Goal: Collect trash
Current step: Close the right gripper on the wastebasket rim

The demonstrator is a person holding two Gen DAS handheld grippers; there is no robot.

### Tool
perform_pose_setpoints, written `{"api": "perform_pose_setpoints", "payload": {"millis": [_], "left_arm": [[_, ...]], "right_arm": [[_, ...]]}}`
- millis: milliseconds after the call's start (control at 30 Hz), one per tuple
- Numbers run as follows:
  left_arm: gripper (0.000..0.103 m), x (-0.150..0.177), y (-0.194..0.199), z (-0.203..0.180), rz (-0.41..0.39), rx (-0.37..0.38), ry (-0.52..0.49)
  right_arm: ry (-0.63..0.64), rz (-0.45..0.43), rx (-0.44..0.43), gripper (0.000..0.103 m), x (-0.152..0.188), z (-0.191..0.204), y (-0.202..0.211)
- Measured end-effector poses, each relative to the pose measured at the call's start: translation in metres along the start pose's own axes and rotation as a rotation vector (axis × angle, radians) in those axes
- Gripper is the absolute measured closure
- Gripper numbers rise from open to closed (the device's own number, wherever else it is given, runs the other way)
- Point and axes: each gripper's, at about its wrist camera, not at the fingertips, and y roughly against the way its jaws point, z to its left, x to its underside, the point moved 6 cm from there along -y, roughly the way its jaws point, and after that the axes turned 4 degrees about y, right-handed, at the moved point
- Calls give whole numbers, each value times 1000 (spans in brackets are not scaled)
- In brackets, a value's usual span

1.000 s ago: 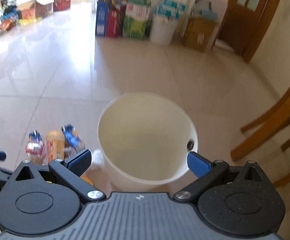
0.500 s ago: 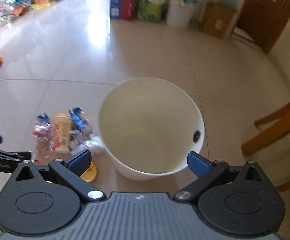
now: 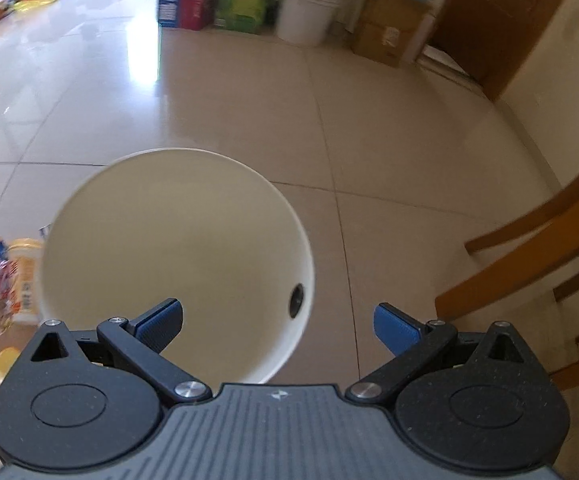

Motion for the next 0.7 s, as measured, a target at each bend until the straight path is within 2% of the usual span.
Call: {"api": "perform_pose_setpoints", "payload": {"millis": [100, 233, 300, 500, 633, 700], "left_arm": [[1, 3, -7, -5, 4, 1, -3], [1, 1, -10, -11, -3, -4, -25], [1, 0, -12, -14, -7, -11, -40], [1, 0, -17, -18, -14, -6, -58], [1, 3, -22, -20, -6, 3, -73], [1, 5, -25, -21, -4, 7, -78]], "right_arm": [[-85, 26, -32, 0, 5, -11, -19], [-180, 139, -55, 1, 11, -26, -49], [-207, 160, -62, 4, 10, -31, -58], [-287, 192, -81, 19, 4, -47, -79], [-296, 191, -107, 30, 4, -42, -87], [-284, 196, -101, 44, 4, -39, -91]]}}
